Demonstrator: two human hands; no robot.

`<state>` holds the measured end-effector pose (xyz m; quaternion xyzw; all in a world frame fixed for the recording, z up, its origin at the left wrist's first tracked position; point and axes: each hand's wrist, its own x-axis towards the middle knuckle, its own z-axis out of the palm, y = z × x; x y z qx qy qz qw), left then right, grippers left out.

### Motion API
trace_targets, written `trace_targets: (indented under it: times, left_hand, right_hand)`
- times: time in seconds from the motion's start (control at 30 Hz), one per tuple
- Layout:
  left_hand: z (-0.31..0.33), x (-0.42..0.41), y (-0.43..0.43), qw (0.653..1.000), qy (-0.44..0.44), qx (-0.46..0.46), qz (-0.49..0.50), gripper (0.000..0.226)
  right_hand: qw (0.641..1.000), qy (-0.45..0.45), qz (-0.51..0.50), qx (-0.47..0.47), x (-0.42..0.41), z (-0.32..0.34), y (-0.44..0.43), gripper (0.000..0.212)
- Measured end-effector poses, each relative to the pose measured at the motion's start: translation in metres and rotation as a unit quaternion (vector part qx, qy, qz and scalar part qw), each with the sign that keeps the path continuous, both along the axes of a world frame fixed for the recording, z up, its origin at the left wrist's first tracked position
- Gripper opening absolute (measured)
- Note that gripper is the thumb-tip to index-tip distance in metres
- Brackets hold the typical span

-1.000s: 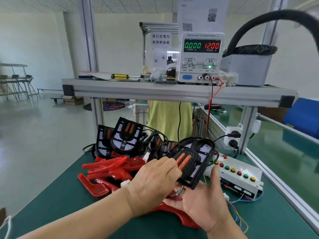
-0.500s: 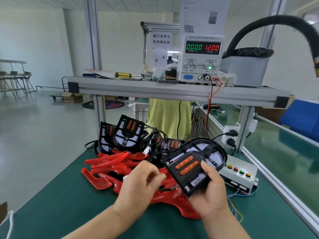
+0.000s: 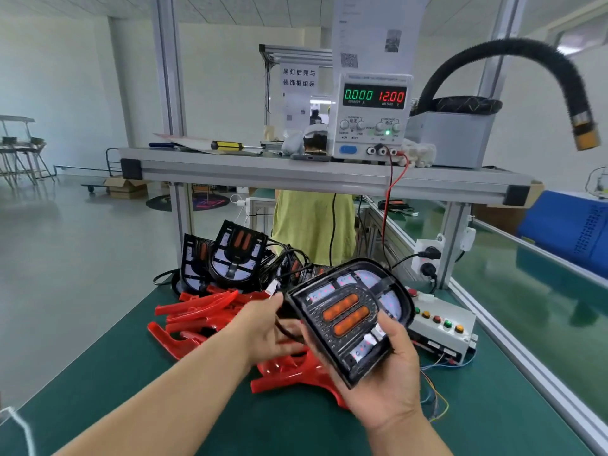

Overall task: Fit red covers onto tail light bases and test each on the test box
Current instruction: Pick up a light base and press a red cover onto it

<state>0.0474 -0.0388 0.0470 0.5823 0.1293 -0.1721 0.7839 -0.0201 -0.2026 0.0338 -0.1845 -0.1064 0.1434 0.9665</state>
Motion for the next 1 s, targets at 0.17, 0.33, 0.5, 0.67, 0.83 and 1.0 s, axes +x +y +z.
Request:
trace_targets:
  times: [0.17,0.33,0.5,0.67,0.83,1.0]
  left_hand:
    - [0.031,0.009,0.016,0.992,-0.077,0.097,0.028,0.073]
    - [0.042,-0.016,0.022,0.973,-0.166,0.147,-0.065,0.090]
    - [0.026,-0.040,0.015,0.943,-0.252,0.209,-0.057,0.050]
    - [0.013,-0.047,0.019,0.937,-0.296,0.185,-0.026,0.032]
    - [0.014,-0.047,0.039,0.935,-0.323,0.149,-0.009,0.046]
    - [0.030,-0.044,0.063,0.910,-0.384,0.154,0.019,0.051]
  right_hand:
    - [0.997,0.032,0.030,-0.059,-0.015,-0.012,0.004,0.056]
    - [0.995,0.045,0.078,-0.043,-0.020,-0.016,0.006,0.046]
    - [0.993,0.015,0.081,-0.087,-0.015,-0.020,0.011,0.040]
    - [0.987,-0.055,0.099,-0.115,-0.005,-0.028,0.015,0.064]
    - [0.962,-0.089,0.091,-0.242,0.016,-0.035,0.004,0.080]
    - [0.947,0.113,0.003,-0.301,0.057,-0.024,-0.017,0.083]
